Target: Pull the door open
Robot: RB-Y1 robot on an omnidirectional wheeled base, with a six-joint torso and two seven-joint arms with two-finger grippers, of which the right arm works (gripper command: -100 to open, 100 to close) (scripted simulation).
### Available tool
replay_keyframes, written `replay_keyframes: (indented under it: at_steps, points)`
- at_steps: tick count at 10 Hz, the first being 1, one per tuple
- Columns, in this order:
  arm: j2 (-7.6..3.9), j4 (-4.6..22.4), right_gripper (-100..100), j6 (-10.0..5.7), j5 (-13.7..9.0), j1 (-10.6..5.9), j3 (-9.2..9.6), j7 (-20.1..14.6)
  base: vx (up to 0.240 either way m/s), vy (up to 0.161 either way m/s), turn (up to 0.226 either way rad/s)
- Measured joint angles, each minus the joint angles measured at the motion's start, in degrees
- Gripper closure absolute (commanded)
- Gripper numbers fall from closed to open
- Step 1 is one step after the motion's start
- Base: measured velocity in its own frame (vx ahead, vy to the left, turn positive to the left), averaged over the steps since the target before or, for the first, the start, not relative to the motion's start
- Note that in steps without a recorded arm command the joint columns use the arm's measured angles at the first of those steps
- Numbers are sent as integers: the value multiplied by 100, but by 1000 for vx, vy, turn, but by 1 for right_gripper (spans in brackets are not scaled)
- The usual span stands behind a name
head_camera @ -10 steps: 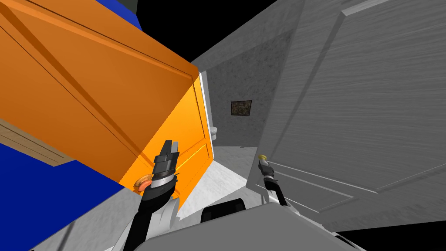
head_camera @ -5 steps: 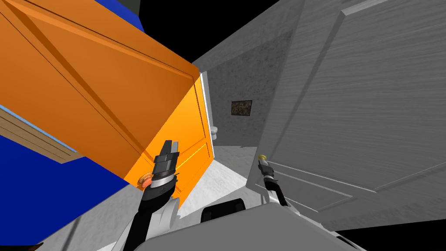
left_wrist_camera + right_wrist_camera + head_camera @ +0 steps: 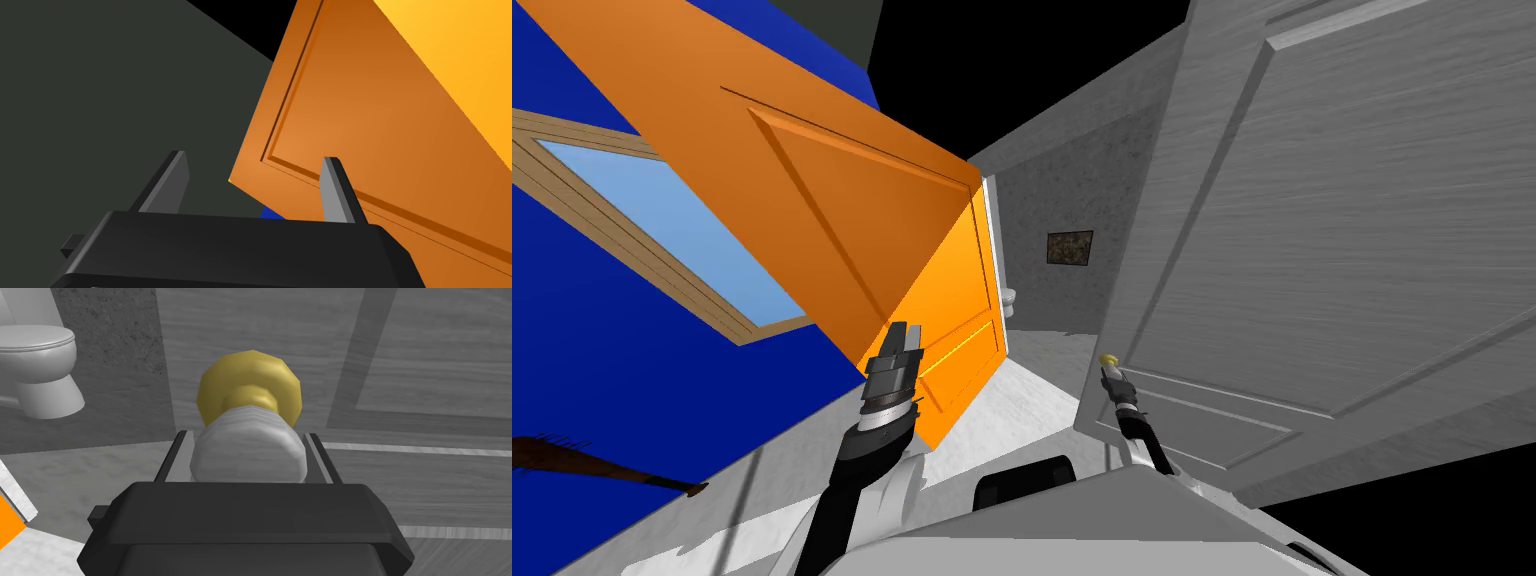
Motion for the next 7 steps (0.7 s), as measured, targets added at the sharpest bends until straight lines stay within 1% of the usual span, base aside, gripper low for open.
replay_keyframes:
  at_steps: [1, 2, 3, 4, 6, 7]
  points:
    - [-40, -63, 100, 23, 39, 37, 97, -88, -272, -21, 91]
    - [-59, -1, 100, -20, 87, 2, 194, -181, -264, -4, 82]
    - [-86, -52, 100, -19, 116, 32, 260, -241, -118, 4, 22]
    - [-74, -52, 100, 1, 124, 51, 282, -250, -173, 5, 98]
    - [-181, -120, 100, -33, 173, 108, 400, -368, -260, -14, 93]
    - [-219, -121, 100, -63, 205, 110, 472, -432, -261, -31, 112]
